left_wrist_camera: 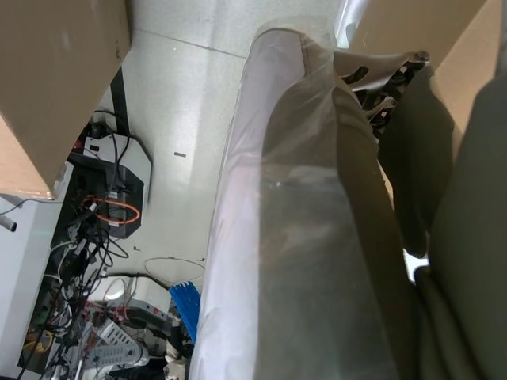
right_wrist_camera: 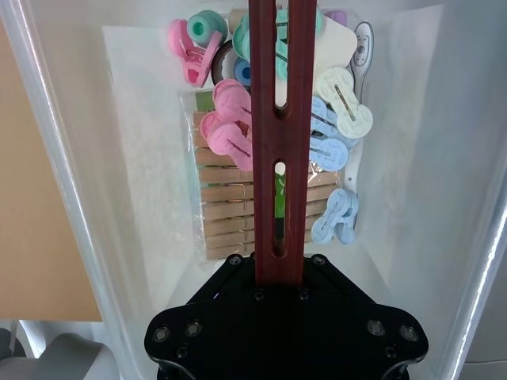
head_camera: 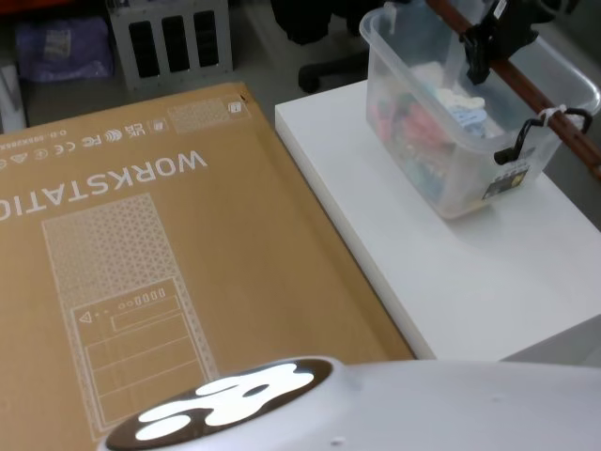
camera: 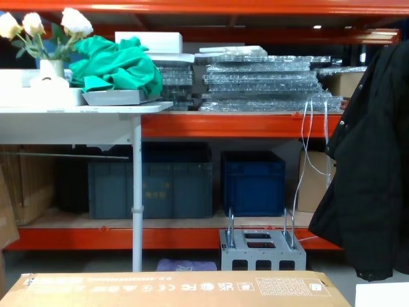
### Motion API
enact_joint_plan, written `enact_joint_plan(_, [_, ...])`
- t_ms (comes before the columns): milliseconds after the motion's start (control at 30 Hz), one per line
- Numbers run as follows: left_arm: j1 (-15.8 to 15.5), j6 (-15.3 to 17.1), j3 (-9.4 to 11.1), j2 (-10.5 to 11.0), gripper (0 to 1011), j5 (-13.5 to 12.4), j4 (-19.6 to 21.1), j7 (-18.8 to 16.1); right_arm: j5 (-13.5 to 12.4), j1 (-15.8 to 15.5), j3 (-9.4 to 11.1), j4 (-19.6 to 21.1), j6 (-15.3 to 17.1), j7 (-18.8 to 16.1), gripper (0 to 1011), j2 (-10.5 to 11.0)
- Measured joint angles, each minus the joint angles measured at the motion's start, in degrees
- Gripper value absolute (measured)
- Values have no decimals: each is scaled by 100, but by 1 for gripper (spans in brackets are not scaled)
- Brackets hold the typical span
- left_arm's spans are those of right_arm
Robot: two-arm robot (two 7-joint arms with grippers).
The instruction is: Use one hand to grasp the basket and place it at the designated location.
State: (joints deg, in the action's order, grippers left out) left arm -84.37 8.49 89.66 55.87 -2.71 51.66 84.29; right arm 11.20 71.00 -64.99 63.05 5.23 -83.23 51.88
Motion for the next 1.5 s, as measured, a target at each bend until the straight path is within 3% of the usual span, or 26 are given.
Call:
enact_joint_plan(600, [0,0,0,0,0,0,0,0,-12,-258,101,-107,-170,-116,0,-169])
enact_joint_plan(1200, [0,0,0,0,0,0,0,0,222,-443,26,-160,37,-233,4,-294])
enact_joint_plan(1500, [0,0,0,0,0,0,0,0,222,-437,78,-163,67,-219,212,-288])
